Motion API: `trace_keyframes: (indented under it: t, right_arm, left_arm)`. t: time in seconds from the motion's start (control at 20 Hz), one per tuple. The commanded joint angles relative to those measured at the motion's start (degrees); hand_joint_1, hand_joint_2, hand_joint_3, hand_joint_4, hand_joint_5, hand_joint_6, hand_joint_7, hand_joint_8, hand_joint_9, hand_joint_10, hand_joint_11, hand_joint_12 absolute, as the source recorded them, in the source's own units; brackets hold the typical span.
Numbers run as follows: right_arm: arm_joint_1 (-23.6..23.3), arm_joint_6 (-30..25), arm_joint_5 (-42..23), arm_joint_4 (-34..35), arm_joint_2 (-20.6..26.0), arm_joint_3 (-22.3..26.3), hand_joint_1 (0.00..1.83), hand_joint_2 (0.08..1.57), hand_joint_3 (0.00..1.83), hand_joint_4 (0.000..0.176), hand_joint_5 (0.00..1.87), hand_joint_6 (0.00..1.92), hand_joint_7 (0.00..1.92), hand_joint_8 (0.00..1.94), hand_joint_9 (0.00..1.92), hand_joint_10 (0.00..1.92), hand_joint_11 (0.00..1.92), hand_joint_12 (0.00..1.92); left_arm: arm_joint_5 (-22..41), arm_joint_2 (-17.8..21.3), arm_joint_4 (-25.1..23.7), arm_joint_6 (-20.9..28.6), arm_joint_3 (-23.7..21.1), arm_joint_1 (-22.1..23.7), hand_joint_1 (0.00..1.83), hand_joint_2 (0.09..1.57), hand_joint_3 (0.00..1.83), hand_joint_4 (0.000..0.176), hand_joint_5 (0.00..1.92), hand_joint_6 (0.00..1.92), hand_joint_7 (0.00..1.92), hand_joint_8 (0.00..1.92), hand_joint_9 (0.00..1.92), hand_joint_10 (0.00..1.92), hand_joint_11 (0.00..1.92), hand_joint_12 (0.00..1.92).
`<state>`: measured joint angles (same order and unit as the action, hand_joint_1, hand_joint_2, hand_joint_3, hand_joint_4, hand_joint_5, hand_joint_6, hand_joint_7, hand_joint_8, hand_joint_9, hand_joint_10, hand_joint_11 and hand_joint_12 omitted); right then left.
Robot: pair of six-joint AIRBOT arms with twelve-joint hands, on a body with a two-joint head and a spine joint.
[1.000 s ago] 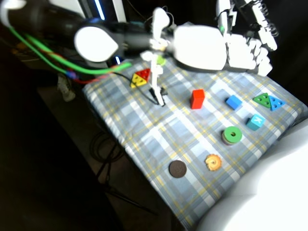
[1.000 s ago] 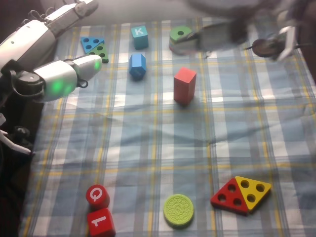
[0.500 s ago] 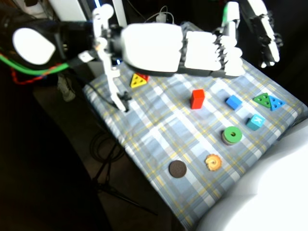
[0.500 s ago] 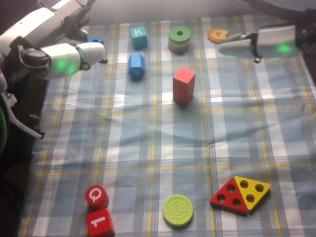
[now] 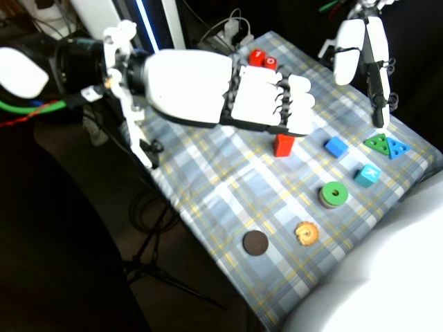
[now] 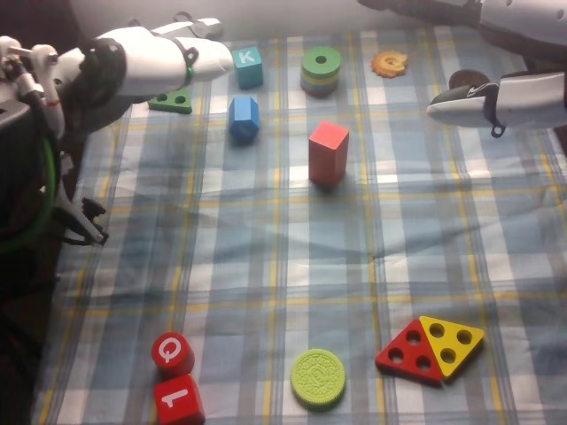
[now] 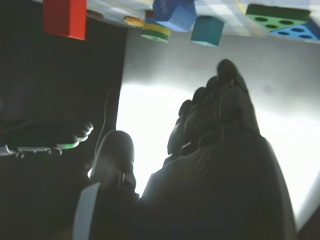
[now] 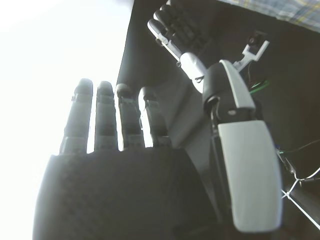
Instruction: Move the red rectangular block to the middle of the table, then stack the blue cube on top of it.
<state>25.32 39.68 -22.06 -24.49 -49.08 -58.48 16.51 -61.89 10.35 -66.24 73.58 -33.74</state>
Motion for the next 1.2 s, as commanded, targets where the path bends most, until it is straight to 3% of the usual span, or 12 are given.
trace_keyframes:
  t: [0.0, 0.05, 0.15, 0.25, 0.4, 0.7, 0.8, 0.85, 0.9, 1.0, 1.1, 1.15]
  right_arm:
    - [-0.4, -0.5, -6.5, 1.3, 0.3, 0.2, 0.55, 1.22, 0.00, 0.073, 0.00, 0.00, 0.00, 0.00, 0.00, 0.00, 0.00, 0.00]
    - [-0.3, -0.6, -6.6, 1.3, 0.4, 0.4, 0.54, 1.22, 0.00, 0.073, 0.00, 0.00, 0.00, 0.00, 0.00, 0.00, 0.00, 0.00]
    - [0.2, -0.7, -7.0, 1.3, 0.9, 0.7, 0.54, 1.22, 0.00, 0.063, 0.00, 0.00, 0.00, 0.00, 0.00, 0.00, 0.00, 0.00]
    - [0.8, -1.3, -7.6, 1.3, 1.4, 1.0, 0.54, 1.23, 0.00, 0.069, 0.00, 0.00, 0.00, 0.00, 0.00, 0.00, 0.00, 0.00]
    - [1.2, -1.8, -8.0, 1.4, 1.5, 1.0, 0.54, 1.24, 0.00, 0.077, 0.00, 0.00, 0.00, 0.00, 0.00, 0.00, 0.00, 0.00]
    - [1.6, -1.8, -8.6, 2.1, 1.7, 1.0, 0.56, 1.24, 0.00, 0.045, 0.00, 0.00, 0.00, 0.00, 0.00, 0.00, 0.00, 0.00]
    - [1.7, -1.8, -8.9, 2.8, 2.1, 1.0, 0.53, 1.27, 0.01, 0.043, 0.00, 0.00, 0.00, 0.00, 0.00, 0.00, 0.00, 0.00]
    - [1.8, -1.8, -9.1, 3.2, 2.3, 0.9, 0.52, 1.28, 0.02, 0.048, 0.00, 0.00, 0.00, 0.00, 0.00, 0.00, 0.00, 0.00]
    - [1.9, -1.8, -9.2, 3.4, 2.3, 0.9, 0.52, 1.28, 0.02, 0.048, 0.00, 0.00, 0.00, 0.00, 0.00, 0.00, 0.00, 0.00]
    - [2.0, -1.8, -9.2, 3.4, 2.4, 0.9, 0.57, 1.31, 0.02, 0.060, 0.00, 0.00, 0.00, 0.00, 0.00, 0.00, 0.00, 0.00]
    - [2.0, -1.8, -9.2, 3.4, 2.4, 0.9, 0.55, 1.30, 0.01, 0.061, 0.00, 0.00, 0.00, 0.00, 0.00, 0.00, 0.00, 0.00]
    - [2.1, -1.8, -9.2, 3.4, 2.4, 0.9, 0.53, 1.29, 0.01, 0.065, 0.00, 0.00, 0.00, 0.00, 0.00, 0.00, 0.00, 0.00]
  left_arm:
    - [4.1, -0.8, 0.1, 0.4, 1.1, 1.1, 0.00, 1.50, 0.00, 0.026, 0.00, 0.00, 0.00, 0.00, 0.00, 0.00, 0.00, 0.00]
    - [3.4, -1.5, 0.1, 0.4, 1.9, 1.3, 0.00, 1.48, 0.00, 0.041, 0.00, 0.00, 0.00, 0.00, 0.00, 0.00, 0.00, 0.00]
    - [2.1, -2.3, 0.3, 0.4, 3.1, 1.4, 0.00, 1.49, 0.00, 0.024, 0.00, 0.00, 0.00, 0.00, 0.00, 0.00, 0.03, 0.01]
    - [1.2, -3.0, 1.0, 0.4, 4.1, 1.6, 0.00, 1.51, 0.00, 0.019, 0.00, 0.00, 0.00, 0.00, 0.00, 0.00, 0.00, 0.55]
    - [0.0, -3.9, 1.1, 0.4, 4.9, 1.9, 0.00, 1.51, 0.00, 0.012, 0.00, 0.00, 0.00, 0.00, 0.00, 0.00, 0.00, 0.81]
    - [1.0, -3.5, -1.4, 0.8, 1.9, 2.0, 0.00, 1.52, 0.00, 0.000, 0.00, 0.00, 0.00, 0.00, 0.00, 0.00, 0.00, 0.06]
    - [6.5, -1.7, -12.2, 11.2, -1.1, 2.1, 0.00, 1.56, 0.00, 0.050, 0.00, 0.00, 0.00, 0.00, 0.21, 0.06, 0.10, 1.20]
    - [9.7, -1.3, -17.5, 18.9, -1.1, 1.9, 0.00, 1.51, 0.00, 0.084, 0.00, 0.00, 0.00, 0.00, 0.32, 0.10, 0.28, 1.26]
    - [11.2, -0.9, -18.1, 20.4, -1.3, 1.9, 0.00, 1.51, 0.00, 0.084, 0.00, 0.00, 0.00, 0.00, 0.32, 0.10, 0.28, 1.26]
    - [14.2, 0.5, -18.1, 20.4, -2.6, 1.9, 0.00, 1.52, 0.00, 0.000, 0.00, 0.00, 0.00, 0.00, 0.35, 0.11, 0.39, 1.35]
    - [16.8, 2.2, -18.1, 20.0, -4.3, 1.9, 0.00, 1.52, 0.00, 0.085, 0.00, 0.00, 0.00, 0.00, 0.36, 0.12, 0.09, 1.50]
    - [18.4, 3.2, -17.9, 19.6, -5.3, 1.9, 0.00, 1.50, 0.00, 0.099, 0.00, 0.00, 0.00, 0.00, 0.22, 0.06, 0.00, 1.45]
